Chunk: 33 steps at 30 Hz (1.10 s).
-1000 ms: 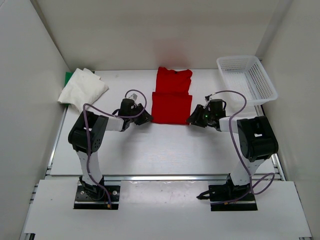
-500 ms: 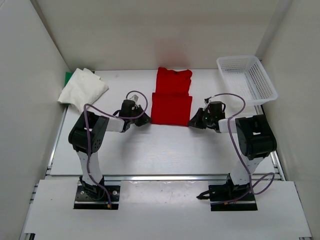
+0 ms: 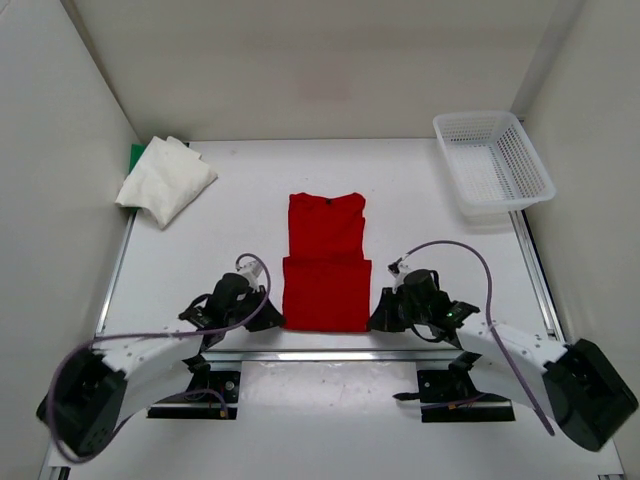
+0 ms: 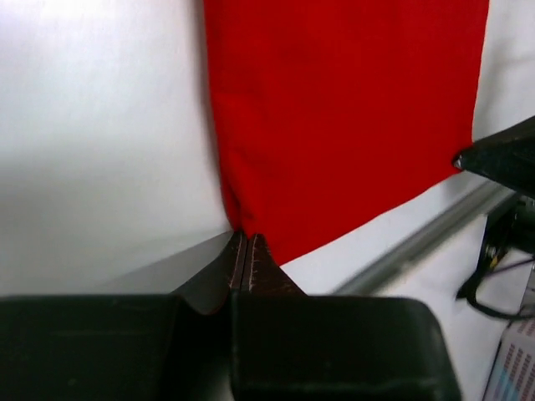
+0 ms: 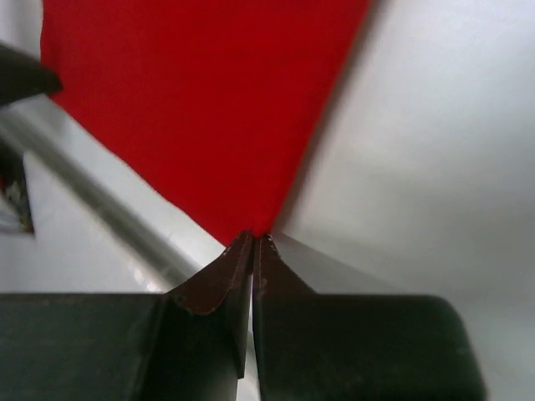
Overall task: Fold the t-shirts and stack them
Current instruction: Fold the folded rectangular tshirt in 1/3 of the way, then grab one side of the 2/3 rectangular tshirt with both arms
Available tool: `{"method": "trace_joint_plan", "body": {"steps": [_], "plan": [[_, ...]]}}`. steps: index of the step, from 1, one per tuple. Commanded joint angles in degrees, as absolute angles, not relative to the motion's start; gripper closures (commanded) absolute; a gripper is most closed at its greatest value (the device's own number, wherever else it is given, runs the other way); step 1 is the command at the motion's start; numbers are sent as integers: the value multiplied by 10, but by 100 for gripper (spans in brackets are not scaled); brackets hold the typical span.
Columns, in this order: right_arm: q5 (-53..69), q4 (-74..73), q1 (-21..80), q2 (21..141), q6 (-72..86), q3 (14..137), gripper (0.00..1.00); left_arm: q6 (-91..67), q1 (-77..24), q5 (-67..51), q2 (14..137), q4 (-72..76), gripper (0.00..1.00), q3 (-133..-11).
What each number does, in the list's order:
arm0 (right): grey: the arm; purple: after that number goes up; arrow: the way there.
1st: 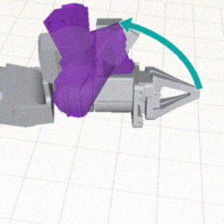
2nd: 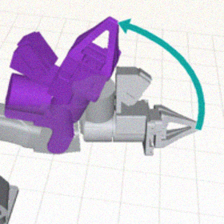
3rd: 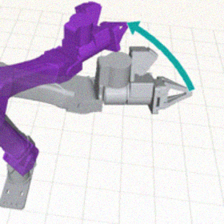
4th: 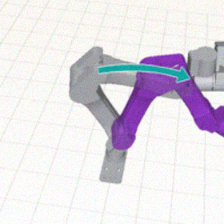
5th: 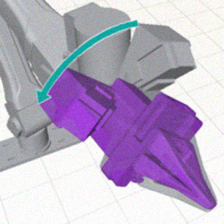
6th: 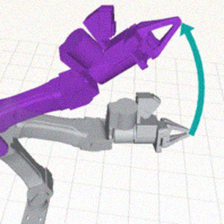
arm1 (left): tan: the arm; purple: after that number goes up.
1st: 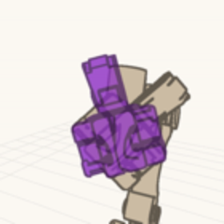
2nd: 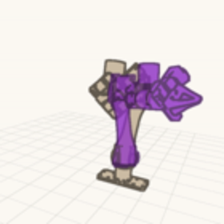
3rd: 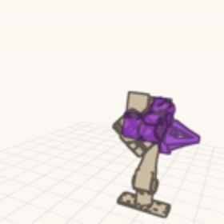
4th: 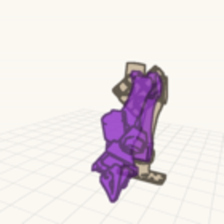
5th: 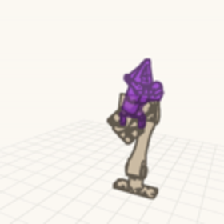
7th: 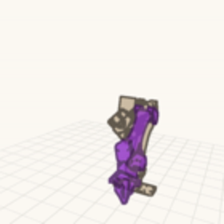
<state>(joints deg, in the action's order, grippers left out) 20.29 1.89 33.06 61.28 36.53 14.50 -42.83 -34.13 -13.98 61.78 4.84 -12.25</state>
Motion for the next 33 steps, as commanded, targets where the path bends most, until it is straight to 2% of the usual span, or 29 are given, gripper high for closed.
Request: {"method": "trace_joint_plan", "body": {"steps": [1, 4, 6, 12, 16, 22, 25, 31, 33], "plan": [[149, -96, 373, 516, 407, 145, 100, -436, -343, -113, 474, -123, 100, -132], [167, -137, 342, 478, 382, 205, 100, -423, -322, -116, 418, -198, 100, -202], [183, -149, 313, 495, 349, 263, 100, -402, -292, -146, 440, -200, 100, -256], [240, -129, 192, 640, 261, 442, 100, -363, -250, -133, 626, -132, 100, -436], [273, -112, 120, 783, 237, 560, 100, -402, -208, -163, 787, -55, 100, -545], [315, -69, 70, 987, 253, 695, 100, -385, -182, -115, 998, -88, 100, -741], [343, -81, 57, 1084, 252, 783, 100, -384, -159, -107, 1092, -104, 100, -806], [357, -155, 62, 1243, 233, 985, 100, -408, -120, -94, 1146, -53, 99, -816], [366, -166, 60, 1272, 242, 1040, 98, -414, -113, -111, 1160, -34, 92, -820]]}}
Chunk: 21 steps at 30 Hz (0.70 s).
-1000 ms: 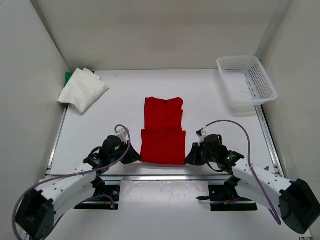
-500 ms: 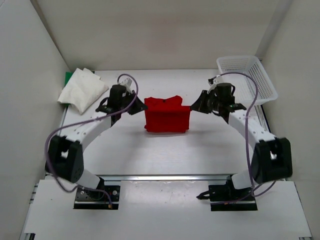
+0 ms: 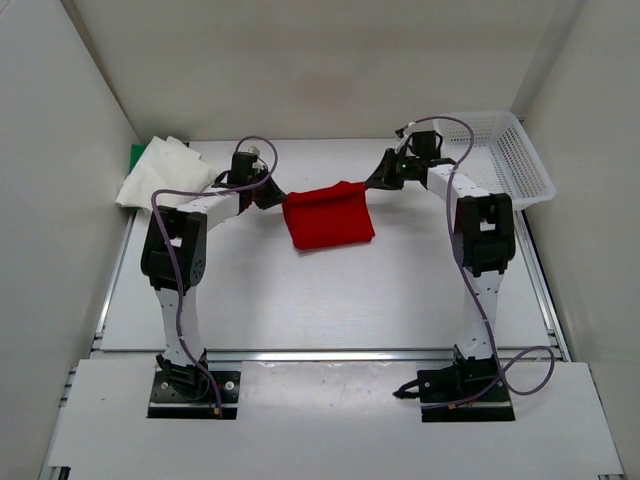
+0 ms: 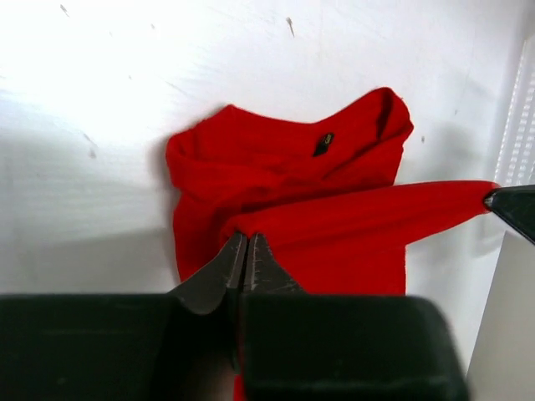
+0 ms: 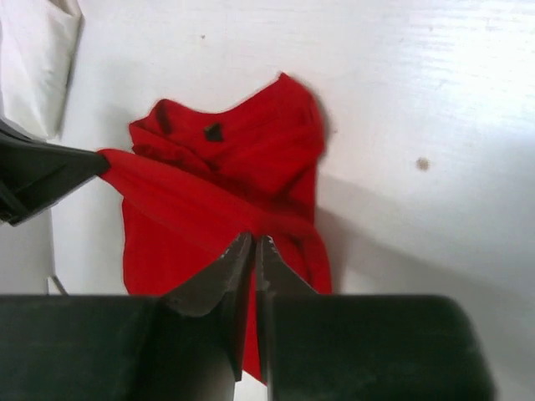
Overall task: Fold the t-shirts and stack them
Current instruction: Grab one side of the 2/3 rectangular tshirt with both arms
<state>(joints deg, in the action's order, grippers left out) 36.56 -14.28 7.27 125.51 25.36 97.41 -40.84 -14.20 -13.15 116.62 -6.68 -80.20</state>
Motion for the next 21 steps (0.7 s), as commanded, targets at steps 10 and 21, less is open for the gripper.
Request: {"method": "trace_joint_plan", "body": {"steps": [10, 21], "plan": [[326, -157, 75, 1217, 207, 1014, 65, -449, -74, -143, 1109, 48, 31, -769], [319, -105, 150, 1225, 227, 928, 100, -469, -216, -167, 1086, 135, 57, -648]]}}
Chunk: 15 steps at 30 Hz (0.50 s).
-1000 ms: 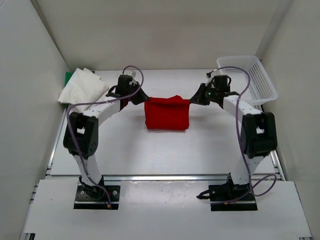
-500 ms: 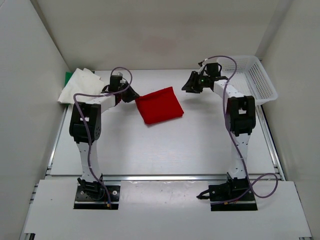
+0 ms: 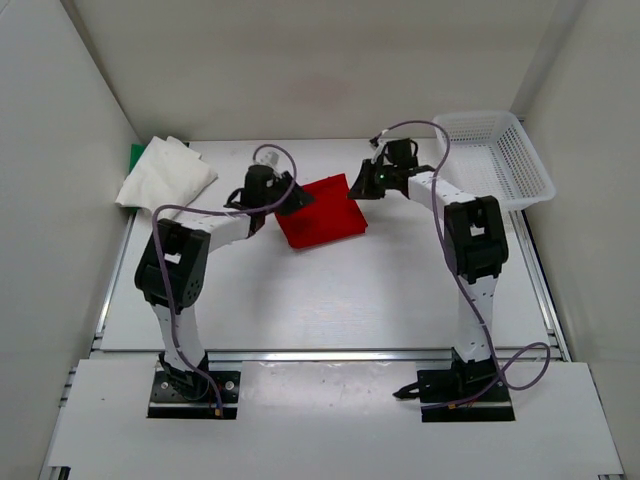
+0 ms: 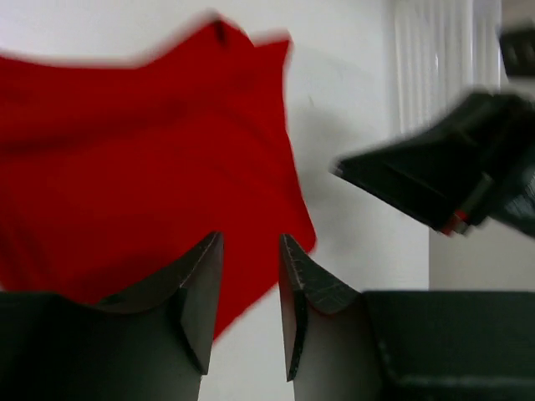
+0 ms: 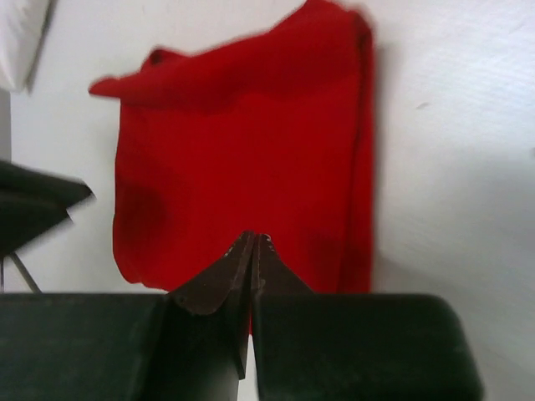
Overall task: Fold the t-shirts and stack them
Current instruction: Grab one side of the 2/3 rectangular tshirt with both arms
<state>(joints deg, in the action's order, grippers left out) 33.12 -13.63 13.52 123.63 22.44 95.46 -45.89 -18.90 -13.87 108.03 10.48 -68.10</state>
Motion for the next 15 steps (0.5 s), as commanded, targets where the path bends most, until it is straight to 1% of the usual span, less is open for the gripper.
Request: {"method": "trace_joint_plan", "body": {"steps": [1, 6, 9, 11, 15], "plan": [[319, -101, 154, 1223, 228, 916, 100, -474, -215, -166, 1088, 143, 59, -632], [287, -112, 175, 1233, 233, 883, 100, -510, -228, -188, 1078, 215, 61, -528], [271, -127, 182, 1232, 242, 868, 99, -495, -231, -157, 1056, 212, 61, -492], [272, -108, 190, 1209, 264, 828, 100, -502, -227, -152, 1043, 227, 61, -463], [277, -74, 203, 1149, 284, 761, 100, -508, -215, -179, 1016, 244, 62, -418]]}}
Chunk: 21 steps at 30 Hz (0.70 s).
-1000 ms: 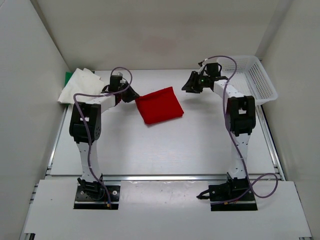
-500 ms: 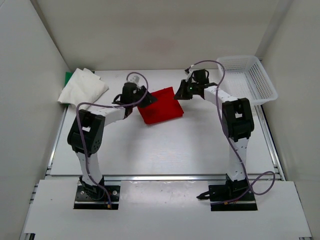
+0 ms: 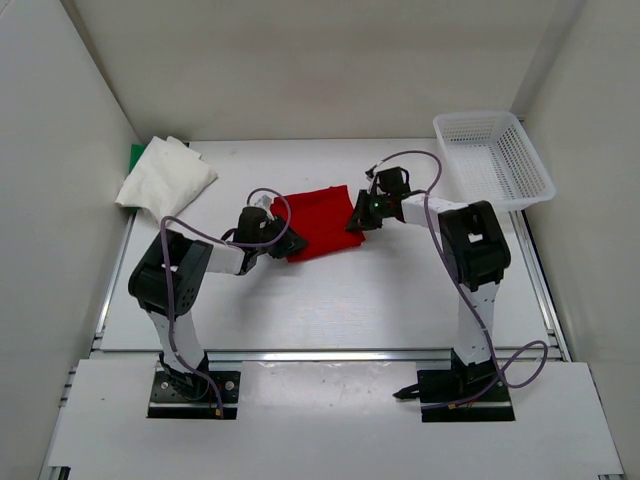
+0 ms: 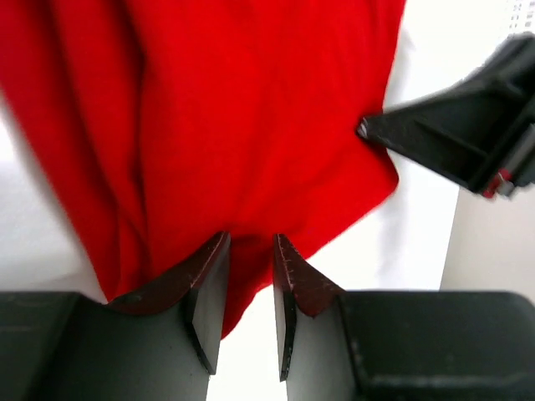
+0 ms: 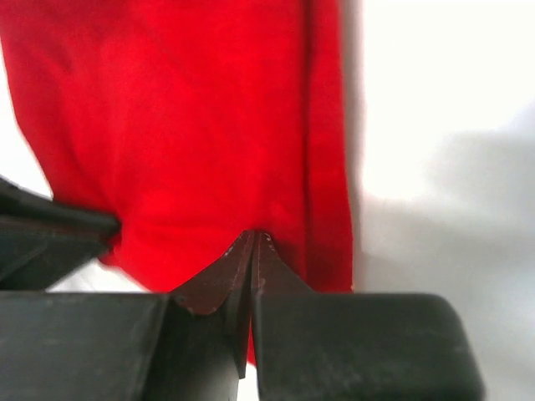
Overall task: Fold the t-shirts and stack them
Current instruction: Grab one side of the 2/3 rectangular tshirt with both arms
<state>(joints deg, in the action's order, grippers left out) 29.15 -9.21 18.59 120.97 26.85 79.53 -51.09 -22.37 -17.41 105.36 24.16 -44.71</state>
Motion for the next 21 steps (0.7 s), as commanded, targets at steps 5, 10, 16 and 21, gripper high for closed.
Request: {"method": "trace_joint_plan", "body": {"steps": [5, 10, 16, 21], "plan": [[258, -74, 213, 1090, 273, 743, 100, -489, -216, -179, 960, 235, 61, -392], [255, -93, 252, 1129, 250, 823, 100, -475, -243, -175, 932, 209, 60, -420], [288, -138, 278, 1254, 229, 977, 100, -475, -212, -175, 937, 222, 61, -391], [341, -171, 268, 1338, 221, 1099, 100, -466, -181, -186, 927, 212, 61, -374]]}}
